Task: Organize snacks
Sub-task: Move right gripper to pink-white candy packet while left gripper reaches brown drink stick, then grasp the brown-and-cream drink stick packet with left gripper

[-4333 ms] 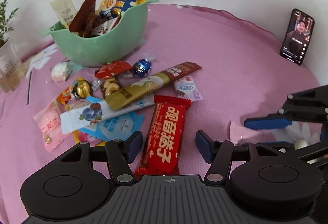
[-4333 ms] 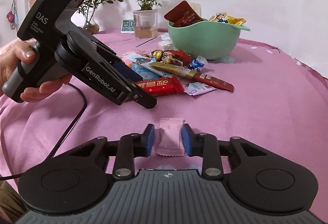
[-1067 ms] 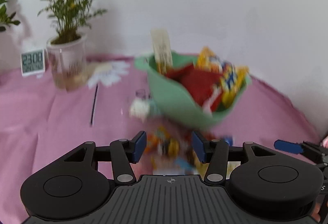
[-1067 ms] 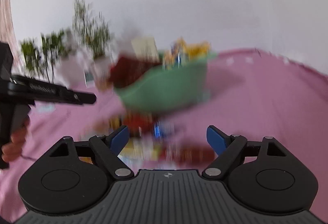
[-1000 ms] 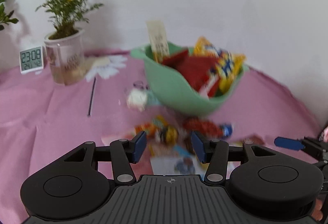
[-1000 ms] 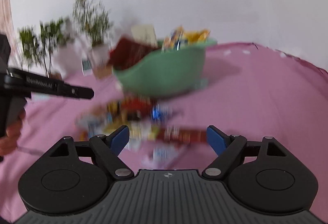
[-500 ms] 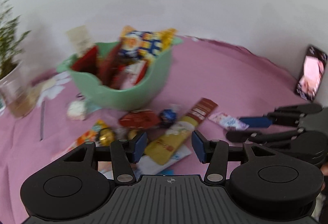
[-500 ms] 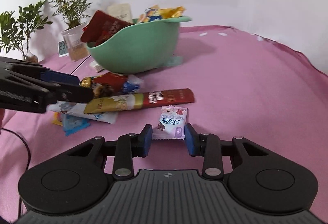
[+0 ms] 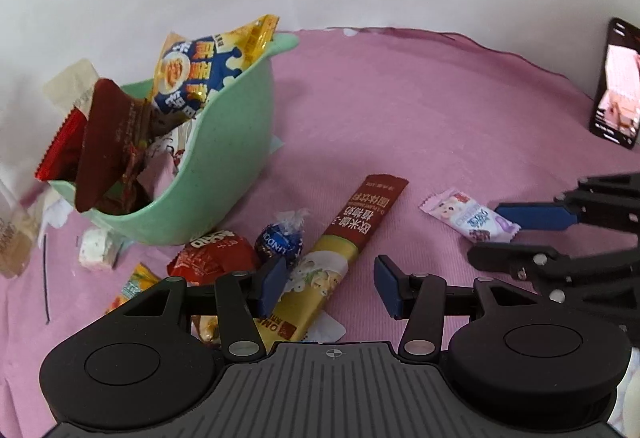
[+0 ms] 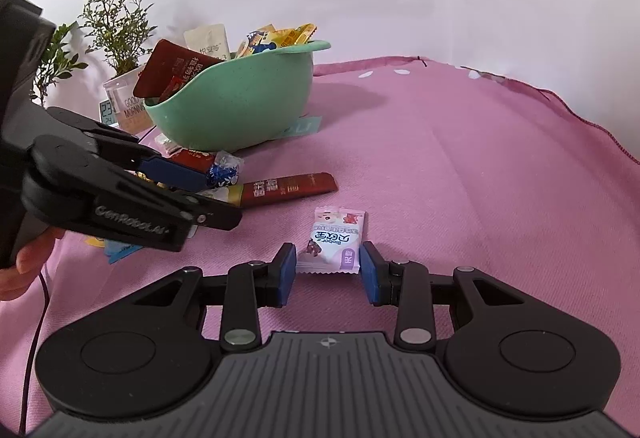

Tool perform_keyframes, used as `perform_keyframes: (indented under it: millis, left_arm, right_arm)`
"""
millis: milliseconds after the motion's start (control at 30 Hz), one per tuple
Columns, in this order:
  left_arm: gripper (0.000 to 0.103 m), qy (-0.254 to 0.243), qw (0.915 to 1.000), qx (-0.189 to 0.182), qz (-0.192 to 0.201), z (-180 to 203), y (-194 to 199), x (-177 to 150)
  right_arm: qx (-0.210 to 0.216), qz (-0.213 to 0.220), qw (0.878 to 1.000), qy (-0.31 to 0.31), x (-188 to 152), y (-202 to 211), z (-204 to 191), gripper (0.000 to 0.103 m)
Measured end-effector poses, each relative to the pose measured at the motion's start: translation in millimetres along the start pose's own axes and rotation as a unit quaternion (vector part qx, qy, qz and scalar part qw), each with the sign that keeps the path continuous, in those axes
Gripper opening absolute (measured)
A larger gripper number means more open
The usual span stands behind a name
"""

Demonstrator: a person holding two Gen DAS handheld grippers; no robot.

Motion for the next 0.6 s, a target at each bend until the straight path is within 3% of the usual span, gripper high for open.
perform_keyframes:
  millis: [100, 267, 400, 600]
  left_arm:
    - [0.102, 0.010, 0.9998, 0.017, 0.000, 1, -5, 0]
    - [0.085, 0.012, 0.9977, 0.065, 0.011, 2, 2, -4]
    - [0.075, 0.046, 0.9970, 0.061, 0.012, -2, 17, -14]
    - [0.074, 0.076, 0.9952, 0.058, 0.020, -3, 56, -40]
  right_arm:
    - [0.001, 0.002, 1.000, -0.009, -1, 1, 2, 0.040]
    - [0.000, 0.005, 1.000, -0.015, -2, 2, 2, 0.040]
    - [0.000, 0.006, 1.000, -0.017, -2, 1, 3, 0.040]
    - [0.000, 0.007, 1.000, -0.019, -2, 2, 3, 0.040]
Point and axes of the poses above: each gripper's, at about its wrist camera, not at the fingertips, and y roughly against the way its jaws point, z to its right, x to its top, the point moved 9 cm from there along -y, roughly the way its jaws point, and after that the axes turned 11 degrees about y, right-handed, at the moved point
